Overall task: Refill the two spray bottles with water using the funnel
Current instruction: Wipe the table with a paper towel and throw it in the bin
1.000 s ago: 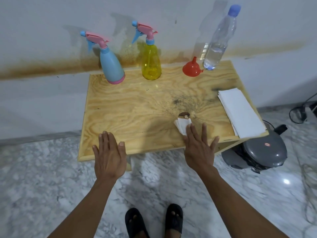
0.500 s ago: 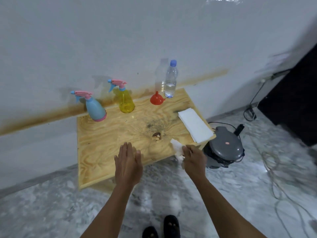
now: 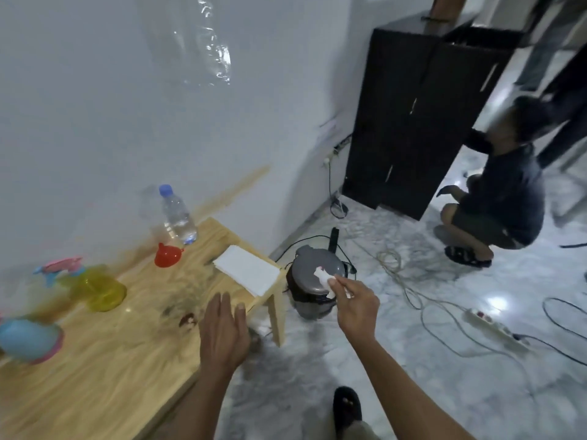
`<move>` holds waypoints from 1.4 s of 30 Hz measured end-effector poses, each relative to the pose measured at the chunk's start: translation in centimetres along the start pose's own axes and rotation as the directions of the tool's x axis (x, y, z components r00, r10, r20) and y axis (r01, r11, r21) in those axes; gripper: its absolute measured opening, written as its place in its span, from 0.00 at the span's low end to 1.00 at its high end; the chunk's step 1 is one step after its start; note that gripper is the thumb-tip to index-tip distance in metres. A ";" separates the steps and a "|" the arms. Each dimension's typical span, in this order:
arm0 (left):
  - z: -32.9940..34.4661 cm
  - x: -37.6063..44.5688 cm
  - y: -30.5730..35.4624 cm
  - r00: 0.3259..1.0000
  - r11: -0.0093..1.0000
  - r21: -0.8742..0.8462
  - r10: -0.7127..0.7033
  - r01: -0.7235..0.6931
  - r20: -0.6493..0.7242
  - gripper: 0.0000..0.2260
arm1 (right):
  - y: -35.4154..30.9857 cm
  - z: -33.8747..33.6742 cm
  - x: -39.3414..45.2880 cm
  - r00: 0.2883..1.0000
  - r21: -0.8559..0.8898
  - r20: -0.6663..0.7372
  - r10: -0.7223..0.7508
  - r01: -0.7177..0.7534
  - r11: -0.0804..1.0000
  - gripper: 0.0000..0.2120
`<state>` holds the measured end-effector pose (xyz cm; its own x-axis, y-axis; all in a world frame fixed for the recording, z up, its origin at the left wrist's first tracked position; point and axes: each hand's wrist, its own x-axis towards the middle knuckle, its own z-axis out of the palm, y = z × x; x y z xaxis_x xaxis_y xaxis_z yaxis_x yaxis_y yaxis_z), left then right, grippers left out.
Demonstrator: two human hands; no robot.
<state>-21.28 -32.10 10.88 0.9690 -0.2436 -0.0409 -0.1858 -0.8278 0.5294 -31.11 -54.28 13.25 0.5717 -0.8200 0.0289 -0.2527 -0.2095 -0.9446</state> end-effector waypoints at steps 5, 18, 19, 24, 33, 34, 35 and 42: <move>4.2 3.6 6.2 0.993 0.993 -0.058 0.102 -0.099 0.061 0.25 | 3.2 -2.9 5.9 0.988 0.028 -0.118 0.096 -0.093 0.995 0.10; 11.3 12.6 19.1 0.993 0.994 -0.041 0.107 -0.105 0.052 0.24 | 8.4 -5.1 23.5 0.983 -0.051 -0.057 0.176 -0.179 0.983 0.10; 11.5 12.7 19.7 0.993 0.993 -0.047 0.106 -0.104 0.047 0.23 | 8.4 -5.0 24.2 0.983 -0.067 -0.051 0.174 -0.177 0.982 0.13; 13.2 15.0 18.9 0.987 0.999 -0.047 0.024 -0.017 0.159 0.27 | 8.6 -3.2 26.8 0.971 -0.097 -0.049 0.236 -0.240 0.966 0.09; 13.2 21.4 16.2 0.986 0.994 -0.105 0.027 -0.009 0.166 0.26 | 8.1 0.5 28.0 0.946 -0.164 -0.068 0.318 -0.325 0.931 0.09; 13.4 22.1 15.8 0.983 0.996 -0.093 0.005 0.012 0.182 0.25 | 8.0 1.0 28.0 0.945 -0.189 -0.064 0.322 -0.328 0.926 0.11; 13.5 22.7 15.5 0.981 0.996 -0.082 -0.011 0.027 0.194 0.25 | 8.0 1.4 28.0 0.945 -0.209 -0.063 0.322 -0.328 0.921 0.12; 14.3 25.2 15.4 0.979 0.996 -0.085 -0.020 0.038 0.203 0.24 | 8.0 4.1 29.4 0.940 -0.189 -0.070 0.335 -0.342 0.921 0.11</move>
<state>-2.01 -58.22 5.88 0.9192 -0.3245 -0.2231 -0.1341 -0.7907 0.5973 -13.14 -77.89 5.16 0.3983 -0.8778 -0.2661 -0.5756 -0.0132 -0.8176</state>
